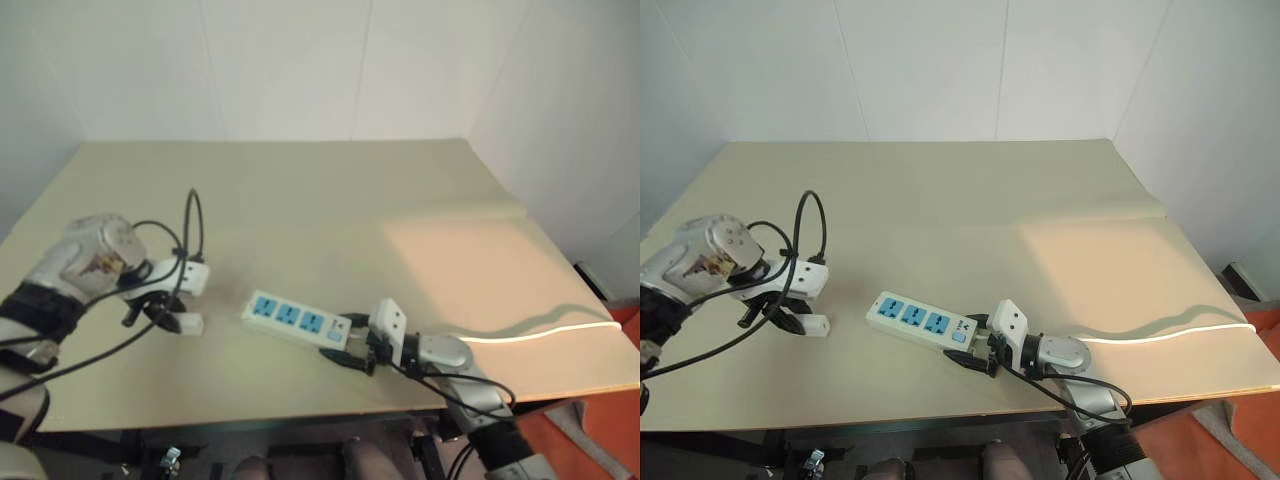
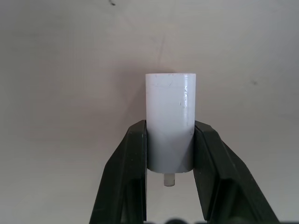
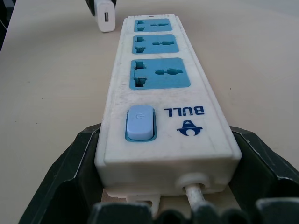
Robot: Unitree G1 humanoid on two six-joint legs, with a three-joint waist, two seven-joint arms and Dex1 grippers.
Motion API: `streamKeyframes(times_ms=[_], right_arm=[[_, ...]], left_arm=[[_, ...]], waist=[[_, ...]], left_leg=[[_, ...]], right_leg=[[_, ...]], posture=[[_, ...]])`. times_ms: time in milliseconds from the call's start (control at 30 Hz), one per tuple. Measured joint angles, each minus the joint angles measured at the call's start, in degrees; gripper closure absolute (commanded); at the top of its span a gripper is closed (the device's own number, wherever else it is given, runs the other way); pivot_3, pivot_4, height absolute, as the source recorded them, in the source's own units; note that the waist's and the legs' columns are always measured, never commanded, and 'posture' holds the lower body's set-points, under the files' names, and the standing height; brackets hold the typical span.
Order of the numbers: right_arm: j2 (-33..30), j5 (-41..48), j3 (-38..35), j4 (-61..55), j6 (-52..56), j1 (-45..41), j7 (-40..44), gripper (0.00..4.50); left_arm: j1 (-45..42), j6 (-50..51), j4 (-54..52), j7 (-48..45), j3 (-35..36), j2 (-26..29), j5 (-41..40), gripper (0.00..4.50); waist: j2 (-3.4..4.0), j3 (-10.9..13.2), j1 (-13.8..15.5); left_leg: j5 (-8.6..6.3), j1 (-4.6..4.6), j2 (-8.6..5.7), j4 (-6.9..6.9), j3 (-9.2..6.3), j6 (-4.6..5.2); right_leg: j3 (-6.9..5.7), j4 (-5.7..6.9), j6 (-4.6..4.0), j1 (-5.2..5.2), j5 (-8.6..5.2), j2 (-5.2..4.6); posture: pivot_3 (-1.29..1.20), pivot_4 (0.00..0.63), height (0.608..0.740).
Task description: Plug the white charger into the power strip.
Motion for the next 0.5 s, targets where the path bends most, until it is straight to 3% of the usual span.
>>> streamKeyframes(times_ms=[300,500], right_arm=[[-0.01,0.03,-0.01,0.00,0.04,-0.01,-0.29,1.06],[0.00,0.04,-0.01,0.03,0.05,-0.07,-0.28,1.06]], left_arm=[[2.74,1.55,-1.41,-0.10,3.08,-0.42,3.13,0.02],[1.11,1.36,-0.32,-0.11,3.54,-2.17,3.43,0.02]], waist=[[0.00,0.00,0.03],[0.00,0.00,0.02]], left_leg=[[0.00,0.03,0.00,0.00,0.00,0.00],[0.00,0.03,-0.01,0.00,0.00,0.00]], right_leg=[[0.00,0.03,-0.01,0.01,-0.01,0.00],[0.00,0.04,-0.02,0.01,-0.01,0.00]], posture=[[0.00,0.150,0.740],[0.00,0.150,0.740]])
